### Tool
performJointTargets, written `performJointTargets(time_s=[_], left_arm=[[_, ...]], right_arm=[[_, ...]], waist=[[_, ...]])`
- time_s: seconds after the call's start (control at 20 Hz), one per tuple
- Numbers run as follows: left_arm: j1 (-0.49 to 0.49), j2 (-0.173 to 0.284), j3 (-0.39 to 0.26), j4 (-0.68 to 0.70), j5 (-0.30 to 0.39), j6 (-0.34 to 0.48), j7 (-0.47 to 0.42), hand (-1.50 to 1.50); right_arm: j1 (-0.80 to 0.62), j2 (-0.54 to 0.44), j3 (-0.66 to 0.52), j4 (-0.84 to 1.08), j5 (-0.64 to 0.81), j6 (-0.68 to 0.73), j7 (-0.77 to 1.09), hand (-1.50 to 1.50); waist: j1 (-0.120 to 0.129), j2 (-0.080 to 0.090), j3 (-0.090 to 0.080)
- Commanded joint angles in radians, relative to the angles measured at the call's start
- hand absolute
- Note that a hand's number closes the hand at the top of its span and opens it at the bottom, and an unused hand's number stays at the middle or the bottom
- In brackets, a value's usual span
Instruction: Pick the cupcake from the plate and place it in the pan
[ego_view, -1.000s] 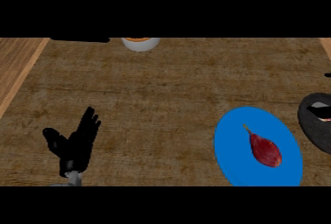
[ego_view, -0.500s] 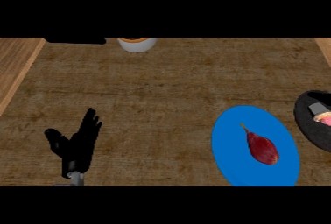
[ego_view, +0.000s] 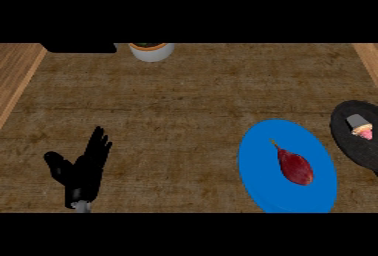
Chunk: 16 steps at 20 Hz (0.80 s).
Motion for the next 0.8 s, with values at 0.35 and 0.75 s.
performJointTargets(time_s=[0.35, 0.75], left_arm=[[-0.017, 0.019, 0.048, 0.051, 0.024, -0.030, -0.023, 0.00], [0.023, 0.004, 0.013, 0.009, -0.001, -0.018, 0.001, 0.00]], right_arm=[[0.164, -0.076, 0.021, -0.035, -0.041, 0.279, -0.134, -1.50], [0.279, -0.042, 0.029, -0.076, -0.092, 0.244, -0.183, -1.50]], waist=[[-0.012, -0.006, -0.003], [-0.016, -0.010, -0.003]])
